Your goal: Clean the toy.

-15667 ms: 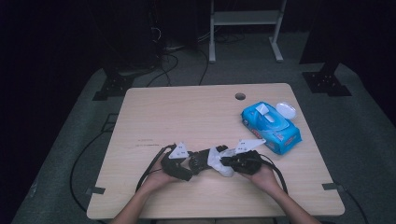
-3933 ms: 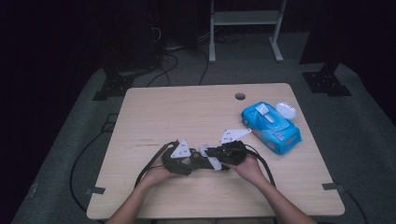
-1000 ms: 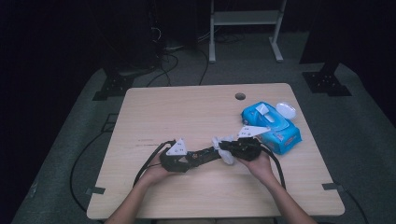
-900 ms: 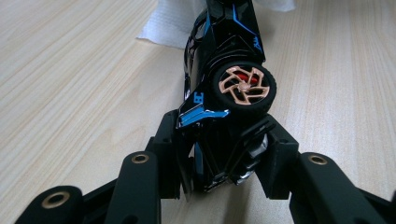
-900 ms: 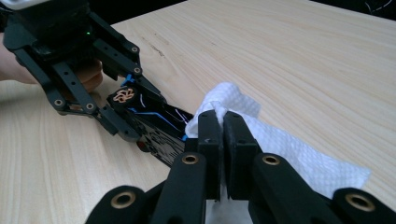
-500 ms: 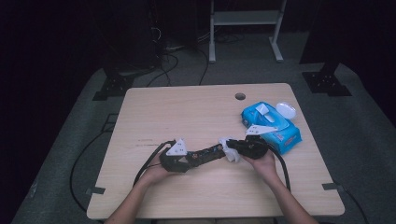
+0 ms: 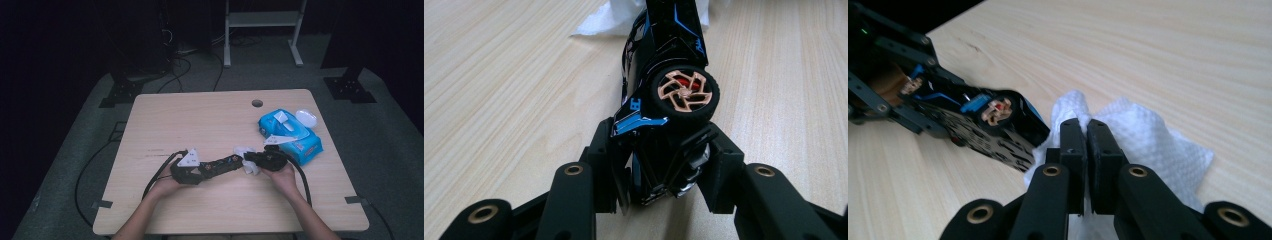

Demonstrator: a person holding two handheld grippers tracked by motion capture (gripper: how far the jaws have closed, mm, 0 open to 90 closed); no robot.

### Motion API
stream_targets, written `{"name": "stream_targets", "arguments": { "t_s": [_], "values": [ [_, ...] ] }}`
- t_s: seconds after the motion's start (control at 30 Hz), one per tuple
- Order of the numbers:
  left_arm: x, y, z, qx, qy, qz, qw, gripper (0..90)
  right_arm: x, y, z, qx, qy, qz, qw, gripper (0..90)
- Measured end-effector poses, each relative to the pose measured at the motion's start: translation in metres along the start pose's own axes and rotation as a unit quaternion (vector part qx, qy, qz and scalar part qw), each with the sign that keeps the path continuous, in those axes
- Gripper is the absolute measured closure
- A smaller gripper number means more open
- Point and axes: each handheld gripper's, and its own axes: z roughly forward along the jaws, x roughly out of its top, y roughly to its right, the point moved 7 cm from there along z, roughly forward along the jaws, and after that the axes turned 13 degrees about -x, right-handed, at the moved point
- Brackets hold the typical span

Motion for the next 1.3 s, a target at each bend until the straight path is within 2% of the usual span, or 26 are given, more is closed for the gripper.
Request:
{"name": "stream_targets", "arguments": {
  "t_s": [0.1, 0.23, 0.3, 0.33, 0.4, 0.53, 0.7, 0.73, 0.77, 0.8, 0.83, 0.93, 0.97, 1.07, 1.23, 1.3],
  "values": [
    [0.0, 0.0, 0.0, 0.001, 0.0, 0.0, 1.0, 57.4, -0.005, 0.001, 0.003, 0.001, -0.01, 0.001, 1.0, 85.9],
    [0.0, 0.0, 0.0, 0.0, 0.0, 0.0, 1.0, 57.4, -0.018, 0.004, 0.012, -0.004, -0.043, 0.0, 0.999, 86.0],
    [0.0, 0.0, 0.0, 0.0, 0.001, -0.001, 1.0, 57.5, -0.01, 0.002, 0.008, -0.005, -0.027, -0.001, 0.9996, 86.0],
    [0.0, 0.0, 0.0, -0.001, 0.002, -0.001, 1.0, 57.5, -0.01, 0.002, 0.008, -0.005, -0.027, -0.001, 0.9996, 86.0],
    [0.0, 0.0, 0.0, -0.001, 0.002, -0.001, 1.0, 57.5, 0.002, -0.003, -0.002, 0.004, 0.0, -0.003, 1.0, 86.0],
    [0.0, 0.0, 0.0, -0.001, 0.003, -0.002, 1.0, 57.4, 0.007, -0.006, -0.006, 0.005, 0.008, -0.006, 0.9999, 86.0],
    [-0.001, 0.0, 0.002, -0.002, 0.003, -0.004, 1.0, 57.2, 0.017, -0.018, -0.009, 0.006, 0.02, -0.03, 0.9993, 85.9],
    [-0.001, -0.001, 0.003, -0.002, 0.002, -0.004, 1.0, 57.1, 0.021, -0.022, -0.01, 0.008, 0.025, -0.034, 0.9991, 85.9],
    [-0.001, -0.001, 0.004, -0.002, 0.0, -0.005, 1.0, 57.0, 0.027, -0.031, -0.013, 0.018, 0.03, -0.051, 0.9981, 86.0],
    [-0.001, -0.001, 0.004, -0.002, 0.0, -0.005, 1.0, 56.9, 0.027, -0.031, -0.013, 0.018, 0.03, -0.051, 0.9981, 86.0],
    [-0.001, -0.001, 0.004, -0.002, -0.001, -0.006, 1.0, 56.9, 0.029, -0.038, -0.014, 0.027, 0.032, -0.057, 0.9975, 86.0],
    [-0.001, -0.003, 0.005, -0.003, -0.002, -0.012, 0.9999, 53.8, 0.032, -0.063, -0.01, 0.051, 0.033, -0.086, 0.9944, 85.9],
    [-0.001, -0.003, 0.005, -0.003, -0.002, -0.012, 0.9999, 52.8, 0.032, -0.063, -0.01, 0.051, 0.033, -0.086, 0.9944, 85.9],
    [-0.002, -0.004, 0.005, 0.0, -0.003, -0.02, 0.9998, 49.3, 0.031, -0.075, 0.001, 0.057, 0.021, -0.107, 0.9924, 85.9],
    [-0.004, -0.006, 0.007, -0.005, -0.01, -0.036, 0.9993, 42.0, 0.028, -0.072, 0.008, 0.048, 0.008, -0.11, 0.9927, 85.9],
    [-0.006, -0.005, 0.011, -0.02, -0.017, -0.044, 0.9987, 40.0, 0.027, -0.069, 0.008, 0.049, 0.006, -0.106, 0.9931, 85.9]
  ]
}}
